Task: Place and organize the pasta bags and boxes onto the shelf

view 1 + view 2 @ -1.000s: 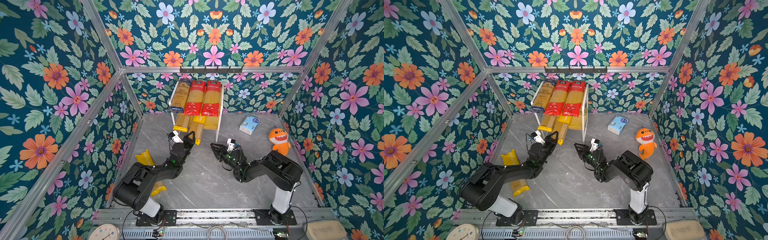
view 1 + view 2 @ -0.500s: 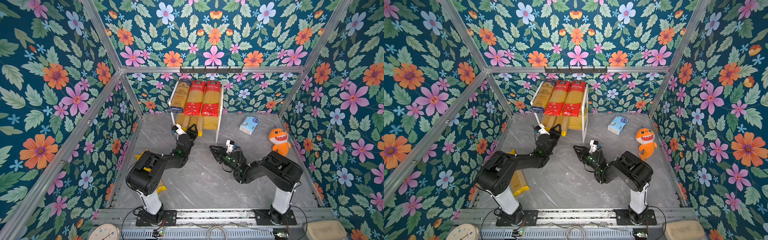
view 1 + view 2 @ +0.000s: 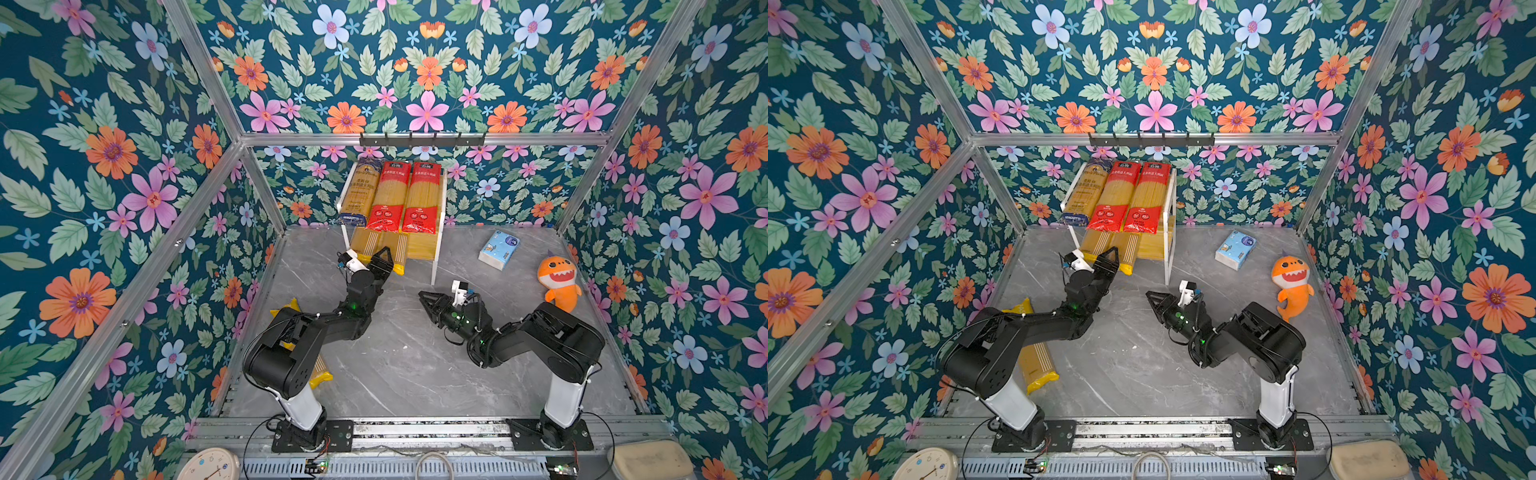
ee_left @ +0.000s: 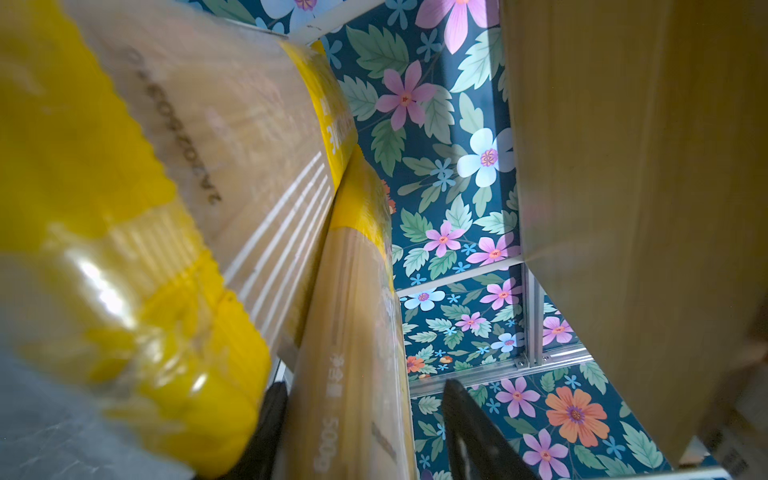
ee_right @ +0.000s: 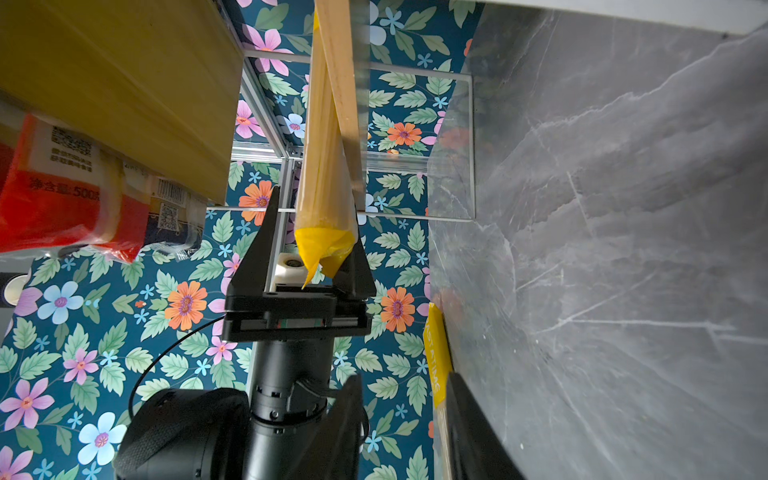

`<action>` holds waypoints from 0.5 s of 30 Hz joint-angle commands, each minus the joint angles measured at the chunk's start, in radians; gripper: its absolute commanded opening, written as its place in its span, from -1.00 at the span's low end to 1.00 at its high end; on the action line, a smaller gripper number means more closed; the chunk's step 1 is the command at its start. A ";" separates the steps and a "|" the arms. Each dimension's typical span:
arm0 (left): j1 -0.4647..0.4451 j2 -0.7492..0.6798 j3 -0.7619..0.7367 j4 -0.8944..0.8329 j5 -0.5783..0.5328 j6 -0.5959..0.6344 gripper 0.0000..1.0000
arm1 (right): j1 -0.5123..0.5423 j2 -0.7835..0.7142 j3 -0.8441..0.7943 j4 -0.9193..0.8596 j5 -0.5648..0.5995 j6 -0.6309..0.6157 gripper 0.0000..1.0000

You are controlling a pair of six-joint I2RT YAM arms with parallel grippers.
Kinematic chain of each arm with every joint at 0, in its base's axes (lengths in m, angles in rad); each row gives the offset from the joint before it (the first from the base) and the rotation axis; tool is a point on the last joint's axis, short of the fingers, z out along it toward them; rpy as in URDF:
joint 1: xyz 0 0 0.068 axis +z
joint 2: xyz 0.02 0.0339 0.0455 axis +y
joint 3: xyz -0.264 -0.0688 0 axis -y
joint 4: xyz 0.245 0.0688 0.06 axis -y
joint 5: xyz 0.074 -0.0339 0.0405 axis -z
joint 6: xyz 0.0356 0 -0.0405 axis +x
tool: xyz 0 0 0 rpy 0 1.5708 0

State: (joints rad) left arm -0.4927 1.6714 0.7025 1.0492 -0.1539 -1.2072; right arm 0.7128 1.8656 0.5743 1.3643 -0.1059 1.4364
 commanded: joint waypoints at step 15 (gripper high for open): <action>-0.027 0.084 -0.062 0.232 0.138 -0.192 0.40 | 0.008 0.012 0.023 0.061 -0.011 0.011 -0.29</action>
State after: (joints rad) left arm -0.5198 1.7416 0.6296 1.2171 -0.0357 -1.3861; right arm 0.7185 1.8843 0.5972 1.3647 -0.1131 1.4361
